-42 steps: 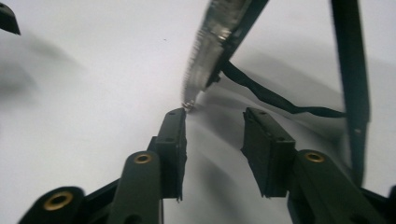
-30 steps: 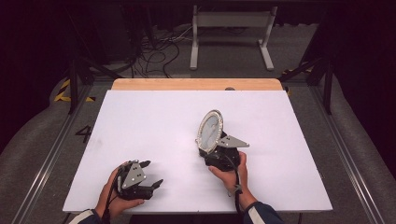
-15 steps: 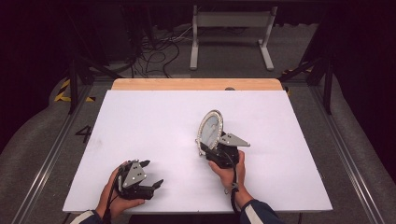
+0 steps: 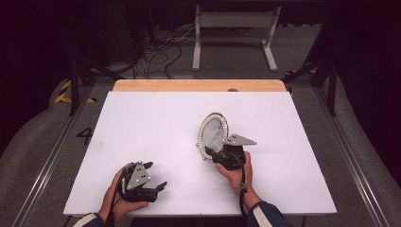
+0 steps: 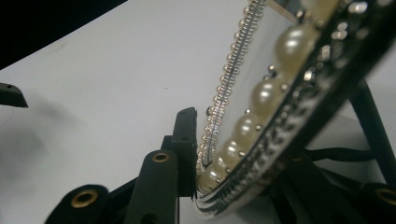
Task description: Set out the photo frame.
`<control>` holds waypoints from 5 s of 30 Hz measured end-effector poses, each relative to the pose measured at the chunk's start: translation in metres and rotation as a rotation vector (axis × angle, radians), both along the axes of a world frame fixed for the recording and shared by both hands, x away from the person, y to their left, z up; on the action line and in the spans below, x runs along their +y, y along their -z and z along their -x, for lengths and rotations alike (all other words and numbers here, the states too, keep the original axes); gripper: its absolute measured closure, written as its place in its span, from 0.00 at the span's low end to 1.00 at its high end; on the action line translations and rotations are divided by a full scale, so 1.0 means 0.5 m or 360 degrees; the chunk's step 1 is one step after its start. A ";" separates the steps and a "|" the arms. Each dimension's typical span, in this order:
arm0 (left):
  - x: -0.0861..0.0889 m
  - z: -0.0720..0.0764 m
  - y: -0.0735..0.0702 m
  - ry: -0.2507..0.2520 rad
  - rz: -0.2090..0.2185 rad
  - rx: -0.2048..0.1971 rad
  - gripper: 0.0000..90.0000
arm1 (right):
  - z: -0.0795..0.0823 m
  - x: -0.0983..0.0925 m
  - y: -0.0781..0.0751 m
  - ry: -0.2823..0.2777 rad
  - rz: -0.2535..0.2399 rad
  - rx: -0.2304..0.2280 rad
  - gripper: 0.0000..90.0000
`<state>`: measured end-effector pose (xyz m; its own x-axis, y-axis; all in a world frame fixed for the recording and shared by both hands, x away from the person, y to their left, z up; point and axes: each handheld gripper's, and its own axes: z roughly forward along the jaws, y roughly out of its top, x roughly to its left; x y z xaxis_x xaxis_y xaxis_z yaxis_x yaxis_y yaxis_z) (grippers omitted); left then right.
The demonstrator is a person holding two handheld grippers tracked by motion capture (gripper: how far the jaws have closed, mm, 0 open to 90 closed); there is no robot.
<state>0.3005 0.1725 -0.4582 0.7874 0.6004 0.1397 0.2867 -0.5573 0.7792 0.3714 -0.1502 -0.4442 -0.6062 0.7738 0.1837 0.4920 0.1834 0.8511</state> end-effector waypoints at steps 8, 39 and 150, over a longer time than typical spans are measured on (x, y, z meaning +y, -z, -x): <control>-0.005 -0.005 0.002 -0.0003 -0.0004 0.0024 0.18 | 0.004 -0.014 -0.006 -0.0070 0.0007 0.0055 0.84; -0.012 -0.026 0.005 -0.0078 -0.0020 0.0003 0.18 | -0.005 -0.016 0.009 -0.0141 -0.0017 0.0083 0.86; -0.204 -0.228 -0.075 0.0244 0.0290 0.0114 0.53 | 0.089 -0.090 -0.043 0.0152 0.0002 -0.0249 0.85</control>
<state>0.4146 0.0705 -0.4208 0.8752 0.4833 -0.0195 0.2677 -0.4505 0.8517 0.3268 -0.1951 -0.4227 -0.5509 0.8295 0.0917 0.3688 0.1434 0.9184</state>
